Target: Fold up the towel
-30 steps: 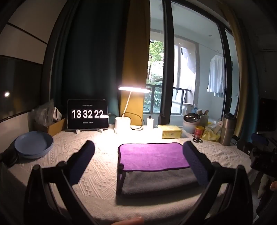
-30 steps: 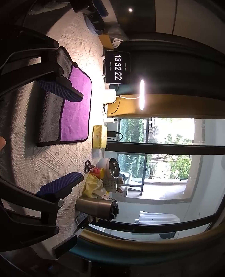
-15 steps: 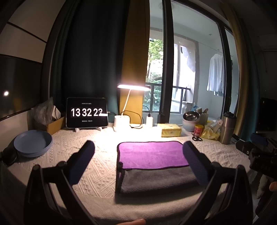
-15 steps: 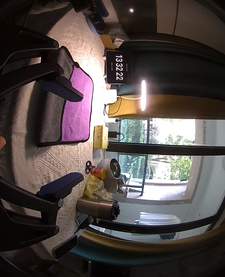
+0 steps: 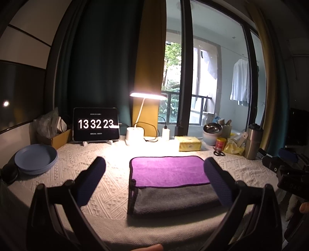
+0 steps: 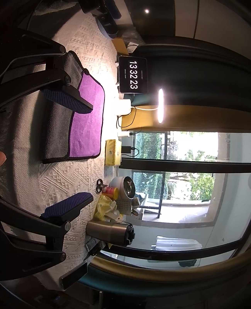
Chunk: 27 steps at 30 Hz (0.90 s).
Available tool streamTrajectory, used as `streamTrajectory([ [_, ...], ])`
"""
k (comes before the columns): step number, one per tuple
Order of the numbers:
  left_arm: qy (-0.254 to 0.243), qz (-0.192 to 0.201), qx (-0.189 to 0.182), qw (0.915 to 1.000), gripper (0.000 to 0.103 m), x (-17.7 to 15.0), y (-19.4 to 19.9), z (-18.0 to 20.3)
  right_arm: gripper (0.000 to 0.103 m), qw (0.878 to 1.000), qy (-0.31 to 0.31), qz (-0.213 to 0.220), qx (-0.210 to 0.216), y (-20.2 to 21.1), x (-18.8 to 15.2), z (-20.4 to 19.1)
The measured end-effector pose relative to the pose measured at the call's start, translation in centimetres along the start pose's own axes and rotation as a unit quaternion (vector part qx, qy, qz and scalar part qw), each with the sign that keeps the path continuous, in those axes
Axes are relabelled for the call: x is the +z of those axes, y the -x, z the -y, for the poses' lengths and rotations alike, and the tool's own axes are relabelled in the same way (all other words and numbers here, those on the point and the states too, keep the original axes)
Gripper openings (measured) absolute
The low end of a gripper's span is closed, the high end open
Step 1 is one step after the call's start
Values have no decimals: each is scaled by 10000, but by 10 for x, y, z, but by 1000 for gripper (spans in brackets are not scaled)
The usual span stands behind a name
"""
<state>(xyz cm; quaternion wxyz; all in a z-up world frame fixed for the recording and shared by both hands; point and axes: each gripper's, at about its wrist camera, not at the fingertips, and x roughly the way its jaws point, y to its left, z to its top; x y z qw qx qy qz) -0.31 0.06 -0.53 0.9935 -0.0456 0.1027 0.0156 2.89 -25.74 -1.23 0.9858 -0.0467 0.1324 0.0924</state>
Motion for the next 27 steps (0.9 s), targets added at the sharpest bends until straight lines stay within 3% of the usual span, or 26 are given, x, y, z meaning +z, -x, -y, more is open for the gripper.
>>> streamTrajectory([
  [18,-1,-15,-1,10000,102,-1,-1,2,86,10000,0,-13,7,0,0,0],
  [27,5,-202,-28,9998,102,-6,-12,2,86,10000,-17,-79,25,-8,-8,3],
])
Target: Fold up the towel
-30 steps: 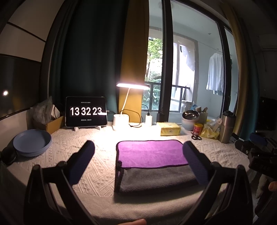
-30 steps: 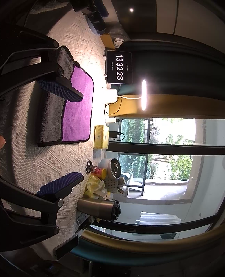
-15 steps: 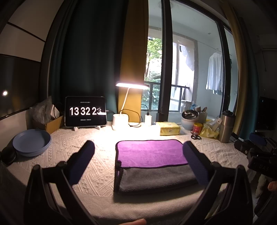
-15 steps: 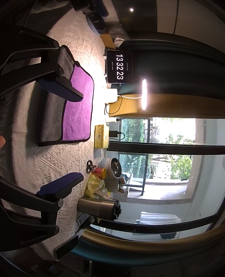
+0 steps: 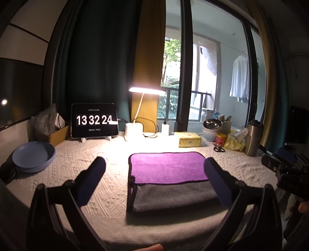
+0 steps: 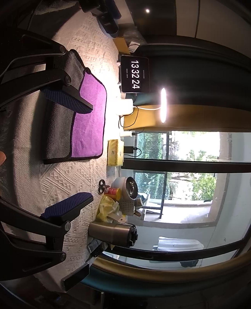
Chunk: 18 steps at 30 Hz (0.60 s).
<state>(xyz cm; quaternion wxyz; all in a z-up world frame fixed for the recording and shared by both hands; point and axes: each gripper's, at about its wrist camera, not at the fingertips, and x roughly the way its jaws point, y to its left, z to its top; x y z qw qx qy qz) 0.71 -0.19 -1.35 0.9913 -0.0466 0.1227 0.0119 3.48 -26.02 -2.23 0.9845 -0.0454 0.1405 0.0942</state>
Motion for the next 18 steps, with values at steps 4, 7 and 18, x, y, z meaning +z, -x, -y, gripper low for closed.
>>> streamTrajectory([
  [4,10,-272,-69,9996,102,-2,-15,-5,86,9999,-3,-121,113,-7,-1,-2],
  [7,14,-492,-78,9988,102,-6,-29,-8,86,9997,19,-197,155,-13,-3,-4],
  [18,-23,-1162,-18,9932,101,-25,-79,-17,74,9965,-128,-767,307,-54,-16,4],
])
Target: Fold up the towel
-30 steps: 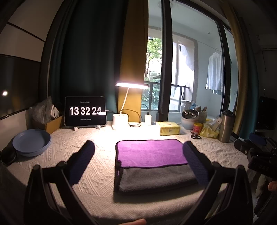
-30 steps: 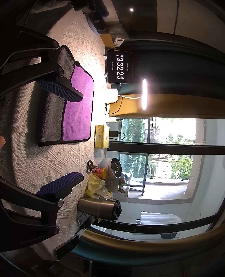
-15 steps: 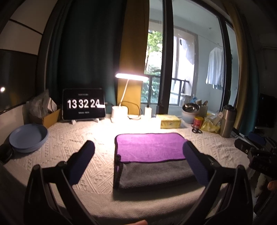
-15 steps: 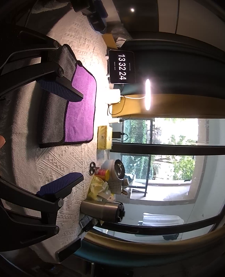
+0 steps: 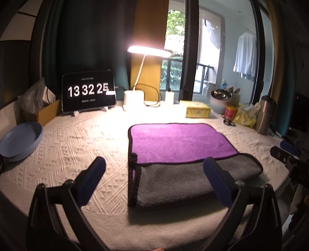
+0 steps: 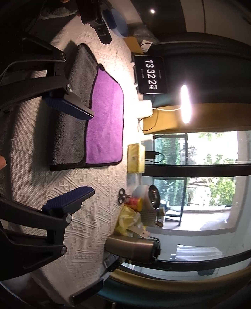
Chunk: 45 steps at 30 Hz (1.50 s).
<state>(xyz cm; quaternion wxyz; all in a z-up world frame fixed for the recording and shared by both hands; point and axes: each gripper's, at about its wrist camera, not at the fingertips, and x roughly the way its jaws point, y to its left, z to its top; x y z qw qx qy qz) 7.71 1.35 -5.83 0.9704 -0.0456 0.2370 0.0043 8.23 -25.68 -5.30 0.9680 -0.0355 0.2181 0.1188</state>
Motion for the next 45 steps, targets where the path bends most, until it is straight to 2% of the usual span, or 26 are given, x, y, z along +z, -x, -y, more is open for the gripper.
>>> streamTrajectory([
  [4,0,-223,-113,9997,101,-4,-20,-4,66,9998,-42,-200,63,-17,-4,5],
  [5,-12,-303,-117,9995,98,-5,-24,-5,64,9997,-53,-241,67,-19,-4,6],
  [6,-19,-421,-125,9990,90,-6,-31,-6,64,9995,-67,-284,72,-23,-4,8],
  [10,-36,-799,-229,9965,84,-9,-55,-8,59,9988,-157,-454,114,-39,-7,15],
  [12,-59,-949,-201,9953,76,-11,-63,-8,52,9981,-208,-557,140,-47,-9,18],
  [19,-78,-1309,-309,9909,61,-20,-78,-6,49,9947,-445,-908,172,-70,-17,28],
  [26,-223,-1324,-241,9906,46,-24,-80,-2,47,9923,-464,-1126,226,-80,-25,29],
  [29,-315,-1287,-200,9910,37,-25,-78,-1,42,9920,-439,-1156,241,-83,-25,27],
  [31,-314,-1249,-202,9915,33,-25,-77,-2,33,9922,-394,-1150,263,-85,-25,24],
  [32,-323,-1231,-181,9917,27,-25,-77,-2,27,9922,-370,-1157,261,-86,-25,23],
  [34,-341,-1197,-165,9921,19,-26,-77,-3,23,9925,-281,-1163,241,-87,-25,19],
  [36,-324,-1168,-207,9924,15,-27,-76,-4,12,9926,-220,-1173,226,-88,-26,17],
  [45,-147,-1059,-330,9937,5,-20,-66,-8,6,9949,-116,-990,171,-80,-20,16],
])
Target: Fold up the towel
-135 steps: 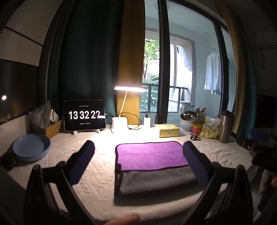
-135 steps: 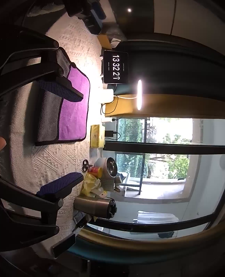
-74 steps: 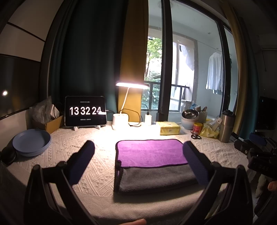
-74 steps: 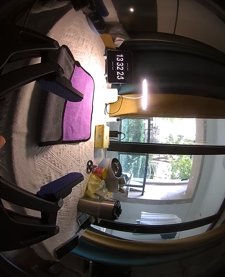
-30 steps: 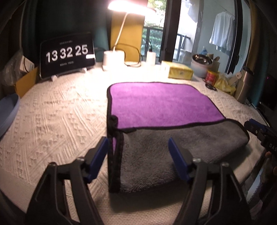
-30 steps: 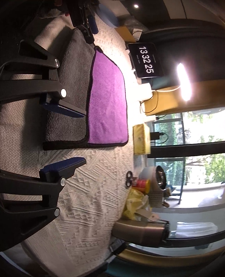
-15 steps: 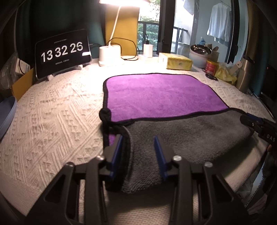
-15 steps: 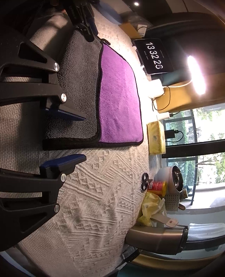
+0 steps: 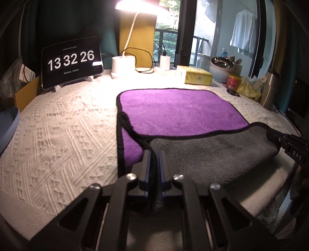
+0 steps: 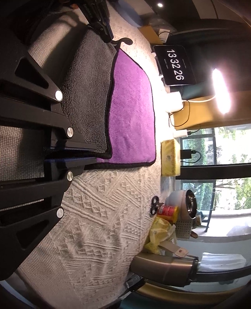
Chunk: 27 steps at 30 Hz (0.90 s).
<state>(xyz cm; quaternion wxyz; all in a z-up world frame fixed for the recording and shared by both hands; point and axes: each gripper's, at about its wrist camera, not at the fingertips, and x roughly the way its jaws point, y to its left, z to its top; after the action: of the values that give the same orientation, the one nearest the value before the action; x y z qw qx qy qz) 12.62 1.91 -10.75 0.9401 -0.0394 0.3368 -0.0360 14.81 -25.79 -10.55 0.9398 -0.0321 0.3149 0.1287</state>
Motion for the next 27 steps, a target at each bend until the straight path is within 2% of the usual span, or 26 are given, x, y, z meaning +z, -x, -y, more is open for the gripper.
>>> streamTrajectory([
  [5,27,137,-10,9999,5,3,11,-2,6,9999,71,156,-8,11,4,-5],
  [11,75,8,-7,10000,5,-1,4,-8,6,9997,114,216,-8,16,6,-7],
  [14,53,-234,-62,9997,6,-3,-6,-9,6,9997,120,211,-14,17,5,-8],
  [17,-105,-317,44,9994,10,-3,-10,-5,6,9998,84,177,-6,16,3,-7],
  [20,-283,-342,303,9986,23,-3,-16,-2,6,9999,56,126,14,13,1,-7],
  [24,-306,-268,302,9987,26,-5,-17,-4,6,10000,31,4,19,5,-1,-6],
  [27,-369,-258,243,9987,25,-5,-16,-5,7,9998,-25,-188,55,-5,-2,-2],
])
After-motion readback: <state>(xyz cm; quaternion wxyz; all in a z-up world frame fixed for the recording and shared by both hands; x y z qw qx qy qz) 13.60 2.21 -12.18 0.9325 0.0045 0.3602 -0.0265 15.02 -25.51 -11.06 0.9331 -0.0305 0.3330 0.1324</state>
